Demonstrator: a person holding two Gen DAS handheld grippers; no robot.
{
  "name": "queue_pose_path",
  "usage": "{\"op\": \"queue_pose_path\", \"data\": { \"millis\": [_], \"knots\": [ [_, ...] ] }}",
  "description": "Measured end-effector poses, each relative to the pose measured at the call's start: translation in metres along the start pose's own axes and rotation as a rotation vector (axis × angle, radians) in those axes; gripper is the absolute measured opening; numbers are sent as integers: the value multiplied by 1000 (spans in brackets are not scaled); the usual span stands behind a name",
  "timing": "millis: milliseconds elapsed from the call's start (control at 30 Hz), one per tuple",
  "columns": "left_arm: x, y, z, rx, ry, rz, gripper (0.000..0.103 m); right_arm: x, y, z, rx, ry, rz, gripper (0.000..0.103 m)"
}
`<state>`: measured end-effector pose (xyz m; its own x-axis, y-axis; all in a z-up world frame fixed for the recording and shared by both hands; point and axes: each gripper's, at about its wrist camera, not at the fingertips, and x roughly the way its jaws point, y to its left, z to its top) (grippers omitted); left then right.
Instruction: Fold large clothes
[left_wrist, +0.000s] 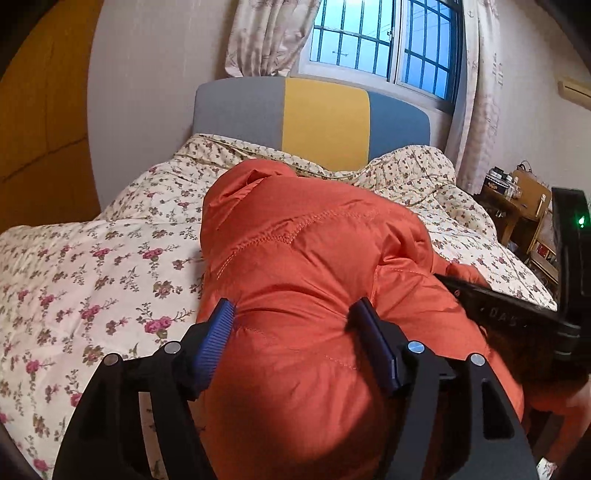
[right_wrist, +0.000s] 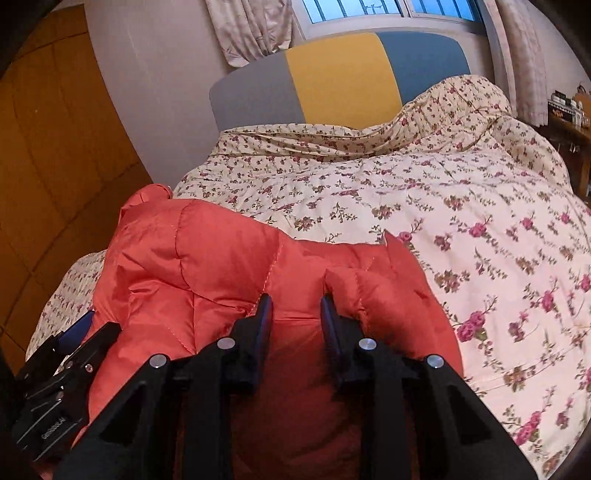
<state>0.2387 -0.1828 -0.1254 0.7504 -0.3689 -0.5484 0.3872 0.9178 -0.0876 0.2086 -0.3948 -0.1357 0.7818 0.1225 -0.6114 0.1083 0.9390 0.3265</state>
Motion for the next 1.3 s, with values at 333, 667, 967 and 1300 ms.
{"op": "queue_pose_path", "data": {
  "millis": [333,667,967,1300],
  "knots": [
    [10,0,-9,-7,-27,-8,68,15,-9,-8,28,-2,8,26],
    [9,-4,-6,0,-3,15,74,20,-10,-11,29,5,-3,26],
    [8,-21,77,-27,16,37,90,-23,-11,23,57,-41,4,32],
    [101,-45,66,161,211,208,94,27,-29,19,26,68,-104,32]
  ]
}}
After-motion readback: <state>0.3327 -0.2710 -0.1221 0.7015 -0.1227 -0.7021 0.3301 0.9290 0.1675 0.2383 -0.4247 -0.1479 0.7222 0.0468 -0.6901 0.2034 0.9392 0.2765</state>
